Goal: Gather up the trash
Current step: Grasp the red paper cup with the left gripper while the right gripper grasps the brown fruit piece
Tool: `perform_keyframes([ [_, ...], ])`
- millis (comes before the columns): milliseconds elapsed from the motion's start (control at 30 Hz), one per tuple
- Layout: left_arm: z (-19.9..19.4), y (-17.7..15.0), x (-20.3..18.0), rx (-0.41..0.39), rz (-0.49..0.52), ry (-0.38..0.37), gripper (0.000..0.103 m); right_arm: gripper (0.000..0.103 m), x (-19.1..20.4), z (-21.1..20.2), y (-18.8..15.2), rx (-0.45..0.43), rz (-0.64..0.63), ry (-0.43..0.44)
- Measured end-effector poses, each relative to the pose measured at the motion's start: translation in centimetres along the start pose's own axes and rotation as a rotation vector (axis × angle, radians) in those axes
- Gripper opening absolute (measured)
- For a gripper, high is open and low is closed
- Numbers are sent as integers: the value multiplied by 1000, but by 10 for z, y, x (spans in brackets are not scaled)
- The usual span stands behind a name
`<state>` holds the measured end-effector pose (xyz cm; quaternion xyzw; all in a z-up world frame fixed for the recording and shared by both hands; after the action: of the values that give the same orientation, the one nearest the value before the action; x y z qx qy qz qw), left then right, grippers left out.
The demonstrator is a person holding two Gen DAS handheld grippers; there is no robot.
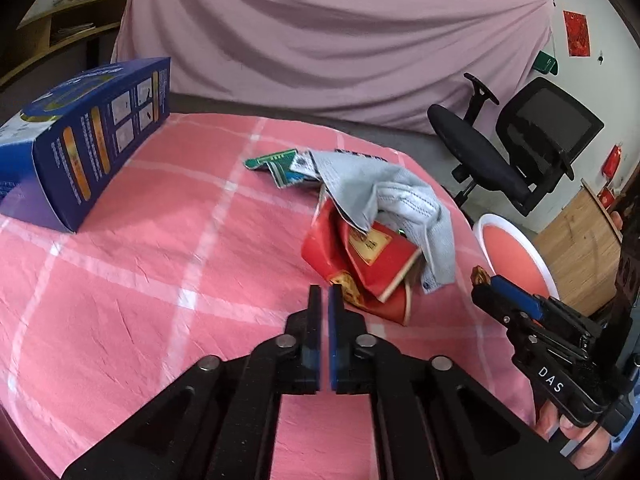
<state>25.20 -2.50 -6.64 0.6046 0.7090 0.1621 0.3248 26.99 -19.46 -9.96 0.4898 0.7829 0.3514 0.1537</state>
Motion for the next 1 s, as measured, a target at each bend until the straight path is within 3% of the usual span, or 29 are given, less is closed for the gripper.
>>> perform_keyframes([
  [100,1,10,5,-28,34,45,41,47,-2,-1,0,-5,18,1],
  [133,1,13,6,-37,36,43,42,47,-4,0,0,-6,27,2],
  [400,24,30,2,-38,125,36,41,47,-8,4,-3,15,55,11],
  [600,30,28,-8,-12,215,-26,13,47,-6,4,-4,17,44,9],
  [733,31,26,-15,-2,252,-17,13,47,-5,1,-3,4,37,3],
  [1000,38,30,-14,16,234,-44,13,47,-6,-5,-4,-20,44,-6],
])
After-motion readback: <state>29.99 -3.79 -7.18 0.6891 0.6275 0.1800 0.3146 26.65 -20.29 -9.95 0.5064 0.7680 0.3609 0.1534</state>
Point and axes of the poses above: each gripper's, at about its wrist camera, not at the fingertips, and z roughly the way its jaws point, x to its left, y to its top, the point moved 8 cm from there along z, roughly the way its jaws point, and after that the axes turned 4 degrees about y, right-handed, at the moved point
